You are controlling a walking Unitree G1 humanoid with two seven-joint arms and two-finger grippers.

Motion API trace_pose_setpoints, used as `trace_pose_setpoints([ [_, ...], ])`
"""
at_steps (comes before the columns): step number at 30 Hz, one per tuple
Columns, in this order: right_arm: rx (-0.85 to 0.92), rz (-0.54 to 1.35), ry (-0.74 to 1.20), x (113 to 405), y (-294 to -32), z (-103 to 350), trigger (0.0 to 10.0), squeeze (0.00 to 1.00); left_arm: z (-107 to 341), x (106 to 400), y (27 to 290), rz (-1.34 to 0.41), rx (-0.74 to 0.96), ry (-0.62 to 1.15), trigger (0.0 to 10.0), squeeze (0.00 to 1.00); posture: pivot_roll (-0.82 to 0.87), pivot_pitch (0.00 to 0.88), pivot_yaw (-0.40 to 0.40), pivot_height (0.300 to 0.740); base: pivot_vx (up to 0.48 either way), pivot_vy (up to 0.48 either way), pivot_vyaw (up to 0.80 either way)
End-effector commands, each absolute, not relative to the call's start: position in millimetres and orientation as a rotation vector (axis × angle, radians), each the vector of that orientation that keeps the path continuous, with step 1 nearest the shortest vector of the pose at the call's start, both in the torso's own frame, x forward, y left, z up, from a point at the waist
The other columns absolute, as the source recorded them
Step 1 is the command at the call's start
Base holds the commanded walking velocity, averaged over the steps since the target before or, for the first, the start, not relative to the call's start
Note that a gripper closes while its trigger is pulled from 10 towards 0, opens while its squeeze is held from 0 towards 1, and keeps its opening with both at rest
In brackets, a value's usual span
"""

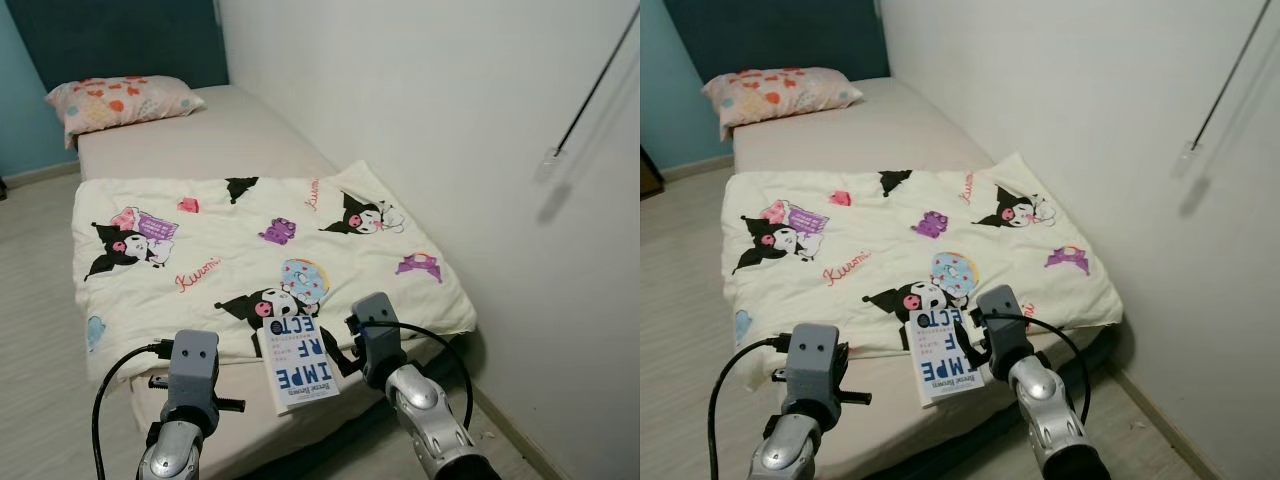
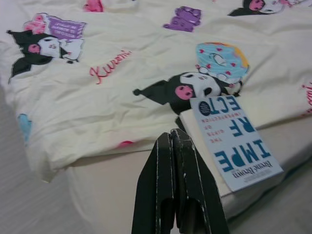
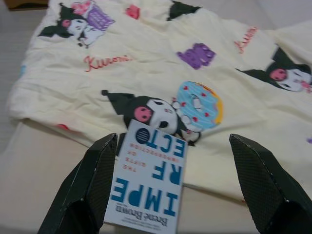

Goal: Clean up the room

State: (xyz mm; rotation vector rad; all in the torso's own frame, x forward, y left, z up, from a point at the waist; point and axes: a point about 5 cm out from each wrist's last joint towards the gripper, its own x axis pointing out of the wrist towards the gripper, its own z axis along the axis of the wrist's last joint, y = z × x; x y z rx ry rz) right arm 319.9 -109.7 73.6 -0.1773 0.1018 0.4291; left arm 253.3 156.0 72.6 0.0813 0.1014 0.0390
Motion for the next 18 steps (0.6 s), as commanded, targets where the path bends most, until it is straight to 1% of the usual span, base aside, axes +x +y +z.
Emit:
trace_pose_setpoints([
  [1, -0.171, 0.424, 0.113, 318.0, -111.9, 69.3, 10.0, 0.0, 66.0, 250.1, 157.2, 0.038, 0.089, 0.13, 10.0, 0.0, -0.03, 0.115, -0.045, 0.74, 0.0, 0.0, 0.8],
  [13, -0.163, 0.413, 0.099, 319.2, -113.5, 71.2, 10.0, 0.0, 66.3, 250.8, 152.6, 0.013, 0.106, 0.127, 10.0, 0.0, -0.03, 0.109, -0.039, 0.74, 0.0, 0.0, 0.8],
  [18, -0.137, 0.391, 0.1, 320.0, -116.4, 70.5, 10.0, 0.0, 65.5, 250.8, 151.2, 0.009, 0.11, 0.133, 10.0, 0.0, -0.03, 0.111, -0.037, 0.74, 0.0, 0.0, 0.0],
])
